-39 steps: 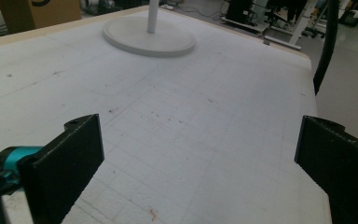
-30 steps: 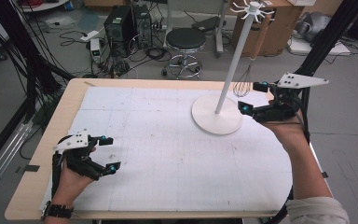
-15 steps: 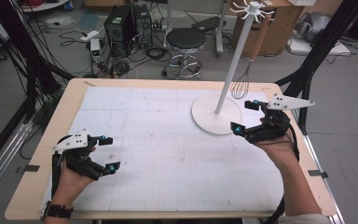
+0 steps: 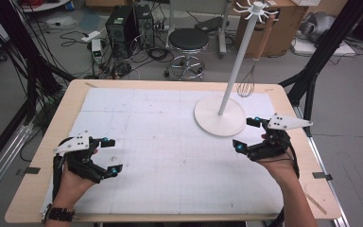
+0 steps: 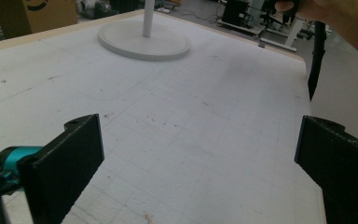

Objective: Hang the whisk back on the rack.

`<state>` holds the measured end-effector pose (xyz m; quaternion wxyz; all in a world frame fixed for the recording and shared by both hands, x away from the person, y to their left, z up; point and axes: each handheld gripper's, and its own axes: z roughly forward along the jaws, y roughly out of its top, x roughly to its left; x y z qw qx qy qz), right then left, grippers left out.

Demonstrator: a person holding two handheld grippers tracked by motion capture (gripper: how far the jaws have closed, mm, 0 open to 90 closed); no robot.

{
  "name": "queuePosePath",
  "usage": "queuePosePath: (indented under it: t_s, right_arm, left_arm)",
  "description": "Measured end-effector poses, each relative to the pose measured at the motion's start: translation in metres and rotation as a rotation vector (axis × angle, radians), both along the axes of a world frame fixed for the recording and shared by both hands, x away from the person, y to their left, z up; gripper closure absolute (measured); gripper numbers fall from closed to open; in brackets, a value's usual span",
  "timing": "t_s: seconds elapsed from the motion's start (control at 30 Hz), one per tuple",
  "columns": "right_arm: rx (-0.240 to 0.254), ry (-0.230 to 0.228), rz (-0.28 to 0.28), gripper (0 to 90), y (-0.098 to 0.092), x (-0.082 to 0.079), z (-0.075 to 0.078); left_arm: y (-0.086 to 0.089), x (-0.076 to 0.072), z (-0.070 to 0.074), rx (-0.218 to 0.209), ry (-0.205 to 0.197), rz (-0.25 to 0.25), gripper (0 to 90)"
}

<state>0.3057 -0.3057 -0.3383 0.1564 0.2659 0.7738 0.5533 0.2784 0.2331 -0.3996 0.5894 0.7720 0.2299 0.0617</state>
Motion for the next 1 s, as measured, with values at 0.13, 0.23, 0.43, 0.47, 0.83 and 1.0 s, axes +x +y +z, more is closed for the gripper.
queuePosePath:
  t_s: [0.13, 0.23, 0.43, 0.47, 0.83, 1.0]
  right_arm:
    - [-0.003, 0.008, 0.002, 0.2, 0.0, -0.004, -0.008]
    - [0.021, 0.011, 0.005, 0.2, -0.001, -0.01, -0.016]
    - [0.002, 0.021, -0.03, 0.2, -0.007, -0.017, -0.037]
    - [0.0, 0.021, -0.04, 0.2, -0.008, -0.019, -0.04]
    - [0.0, 0.048, -0.048, 0.2, -0.015, -0.022, -0.058]
    - [-0.013, 0.061, -0.044, 0.2, -0.011, -0.02, -0.06]
  left_arm:
    - [0.0, 0.0, 0.0, 0.004, 0.0, 0.0, 1.7]
    - [0.0, 0.0, 0.0, -0.004, -0.002, 0.002, 1.8]
    - [-0.001, 0.0, -0.001, 0.007, 0.001, -0.004, 1.7]
    - [-0.002, 0.0, -0.002, 0.005, 0.003, -0.003, 1.8]
    - [-0.002, 0.001, -0.004, 0.006, 0.008, 0.0, 1.7]
    - [-0.003, 0.001, -0.005, 0.01, 0.012, 0.0, 1.7]
